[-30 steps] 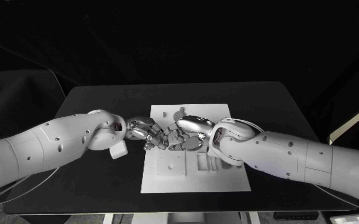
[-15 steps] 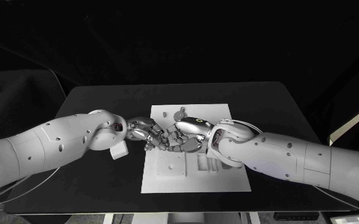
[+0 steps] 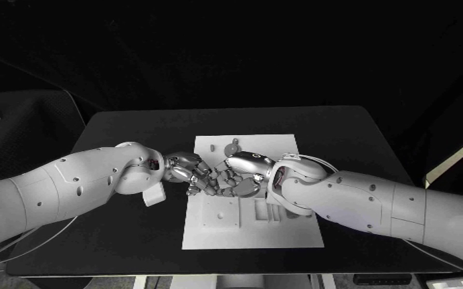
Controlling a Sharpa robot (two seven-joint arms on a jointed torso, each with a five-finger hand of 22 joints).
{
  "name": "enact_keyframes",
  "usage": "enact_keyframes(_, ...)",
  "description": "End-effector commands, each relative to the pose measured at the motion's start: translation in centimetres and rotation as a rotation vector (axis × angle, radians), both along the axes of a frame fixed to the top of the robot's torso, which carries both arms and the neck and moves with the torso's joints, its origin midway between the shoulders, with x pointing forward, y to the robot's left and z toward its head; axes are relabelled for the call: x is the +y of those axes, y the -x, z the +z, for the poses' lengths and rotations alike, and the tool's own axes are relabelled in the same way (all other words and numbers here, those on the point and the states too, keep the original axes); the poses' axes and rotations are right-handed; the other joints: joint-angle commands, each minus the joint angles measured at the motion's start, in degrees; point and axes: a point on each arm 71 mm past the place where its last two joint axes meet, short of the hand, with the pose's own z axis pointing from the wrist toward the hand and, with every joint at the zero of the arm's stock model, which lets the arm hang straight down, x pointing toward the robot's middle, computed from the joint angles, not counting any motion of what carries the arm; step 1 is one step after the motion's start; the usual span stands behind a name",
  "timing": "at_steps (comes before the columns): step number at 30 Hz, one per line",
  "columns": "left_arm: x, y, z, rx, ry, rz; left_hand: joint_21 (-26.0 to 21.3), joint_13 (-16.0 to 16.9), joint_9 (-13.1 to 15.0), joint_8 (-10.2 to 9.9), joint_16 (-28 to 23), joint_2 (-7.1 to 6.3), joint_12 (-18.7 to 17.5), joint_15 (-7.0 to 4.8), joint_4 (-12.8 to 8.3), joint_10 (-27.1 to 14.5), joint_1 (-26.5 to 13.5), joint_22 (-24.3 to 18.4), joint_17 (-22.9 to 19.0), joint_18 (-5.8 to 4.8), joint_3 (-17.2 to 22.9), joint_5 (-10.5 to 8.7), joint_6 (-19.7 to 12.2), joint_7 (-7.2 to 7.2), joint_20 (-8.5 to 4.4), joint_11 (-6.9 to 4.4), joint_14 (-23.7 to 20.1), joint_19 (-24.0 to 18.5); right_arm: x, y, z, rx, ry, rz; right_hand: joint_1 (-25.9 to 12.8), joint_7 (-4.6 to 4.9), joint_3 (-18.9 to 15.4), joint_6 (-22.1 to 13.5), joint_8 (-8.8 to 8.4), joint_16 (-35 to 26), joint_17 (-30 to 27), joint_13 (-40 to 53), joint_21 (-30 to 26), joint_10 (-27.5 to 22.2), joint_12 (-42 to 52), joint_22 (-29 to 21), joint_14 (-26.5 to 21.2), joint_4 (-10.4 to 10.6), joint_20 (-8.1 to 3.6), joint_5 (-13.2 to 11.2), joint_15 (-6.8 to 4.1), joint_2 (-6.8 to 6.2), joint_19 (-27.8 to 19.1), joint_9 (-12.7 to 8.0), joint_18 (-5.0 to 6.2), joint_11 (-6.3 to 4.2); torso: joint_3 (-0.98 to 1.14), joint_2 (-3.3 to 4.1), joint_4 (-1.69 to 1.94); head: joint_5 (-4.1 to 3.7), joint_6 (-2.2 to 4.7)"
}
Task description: Assemble the parts on the task board
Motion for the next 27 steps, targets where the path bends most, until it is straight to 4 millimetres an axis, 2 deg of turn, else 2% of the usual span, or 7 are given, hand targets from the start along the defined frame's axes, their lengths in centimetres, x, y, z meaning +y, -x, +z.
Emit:
enact_keyframes(1,-0.5,0.1,0.2,0.015,0.026,-0.012,0.08,-0.10,0.57,0.52,0.26,2.63,-0.29,0.07,0.43,0.02,1.79,0.03,0.06,1.09,0.45,0.13,0.82,-0.36,-0.13,-0.05,-0.35,-0.24,0.3,0.4,-0.3,0.014,0.011,0.034,-0.17,0.41,0.52,1.15,0.26,-0.12,-0.09,-0.09,5.92,0.28,-0.06,-0.06,0.06,0.09,0.29,0.17,0.08,0.94,0.12,0.11,0.04,0.16,0.00,0.02,0.02,0.05,-0.08)
enact_keyframes(11,0.1,-0.3,0.2,-0.005,0.005,0.051,-0.01,-0.65,0.18,-0.40,0.40,2.14,-1.19,0.26,-0.08,-0.89,1.21,-0.04,0.13,0.96,-0.91,0.08,-1.36,0.09,-0.06,0.50,-0.99,-0.88,-0.6,0.0,-0.5,0.039,0.009,0.005,-2.03,0.05,1.24,4.36,1.37,0.11,-0.12,-0.25,6.24,1.19,0.10,0.03,0.67,0.81,0.34,0.15,-0.05,3.02,0.49,0.51,0.07,0.00,-0.02,0.01,0.00,0.11,0.01)
enact_keyframes(12,0.1,-0.3,0.2,-0.005,0.004,0.056,0.04,-0.93,-0.22,-1.03,0.59,0.97,-1.50,0.33,-0.64,-1.01,0.52,-0.05,0.12,0.90,-2.88,0.15,-3.67,-0.33,-0.06,0.84,-1.22,-1.18,-0.8,0.0,-0.5,0.044,0.004,-0.002,-2.23,0.01,1.31,4.70,1.49,0.09,-0.15,-0.29,6.27,1.32,0.08,0.03,0.76,0.87,0.35,0.15,-0.08,3.23,0.54,0.55,0.08,-0.04,-0.01,0.01,0.00,0.10,0.01)
enact_keyframes(17,0.3,-0.3,0.2,-0.005,-0.005,0.067,-0.01,-1.36,-0.86,-1.48,0.73,-0.28,-1.94,0.37,-0.86,-1.41,-1.67,-0.18,-0.11,0.78,-7.20,0.24,-7.11,-0.43,-0.06,1.23,-1.59,-1.60,-1.4,-0.3,-0.5,0.074,-0.024,-0.040,-2.77,-0.20,1.64,6.01,2.00,0.00,-0.33,-0.42,6.42,2.11,0.05,0.07,1.33,0.88,0.30,0.15,-0.23,3.91,0.92,0.73,0.23,-0.25,0.00,0.01,0.02,0.07,0.02)
enact_keyframes(23,0.4,-0.4,0.1,-0.006,-0.012,0.088,-0.36,-1.77,-1.89,-2.05,0.73,-0.91,-2.34,0.36,-1.25,-2.07,-3.25,-0.49,-0.50,0.78,-12.05,0.23,-12.07,-0.31,-0.14,1.49,-2.04,-2.05,-2.1,-0.5,-0.6,0.113,-0.052,-0.077,-2.90,-0.27,1.78,6.45,2.17,0.02,-0.38,-0.45,6.52,2.47,0.09,0.10,1.64,0.82,0.27,0.17,-0.30,4.16,1.14,0.79,0.32,-0.36,0.03,0.02,0.01,0.12,0.05)
enact_keyframes(24,0.5,-0.4,0.1,-0.007,-0.012,0.090,-0.47,-1.86,-2.48,-2.38,0.74,-0.89,-2.37,0.33,-1.30,-2.20,-3.04,-0.60,-0.65,0.81,-13.09,0.26,-14.93,-0.64,-0.18,1.53,-2.09,-2.05,-2.3,-0.5,-0.6,0.120,-0.056,-0.083,-2.91,-0.28,1.80,6.50,2.19,0.02,-0.39,-0.46,6.53,2.51,0.09,0.10,1.67,0.81,0.27,0.17,-0.31,4.18,1.16,0.80,0.33,-0.38,0.04,0.02,0.01,0.12,0.05)
enact_keyframes(27,0.6,-0.5,0.1,-0.009,-0.014,0.097,-0.56,-1.91,-2.96,-2.51,0.75,-1.00,-2.34,0.30,-1.26,-2.30,-2.84,-0.70,-0.80,0.82,-13.87,0.27,-17.31,-0.85,-0.20,1.64,-2.09,-2.02,-2.7,-0.8,-0.7,0.151,-0.068,-0.111,-2.93,-0.29,1.82,6.56,2.21,0.02,-0.40,-0.46,6.55,2.57,0.10,0.11,1.72,0.79,0.26,0.16,-0.32,4.22,1.20,0.81,0.34,-0.40,0.01,0.02,0.02,0.11,0.07)
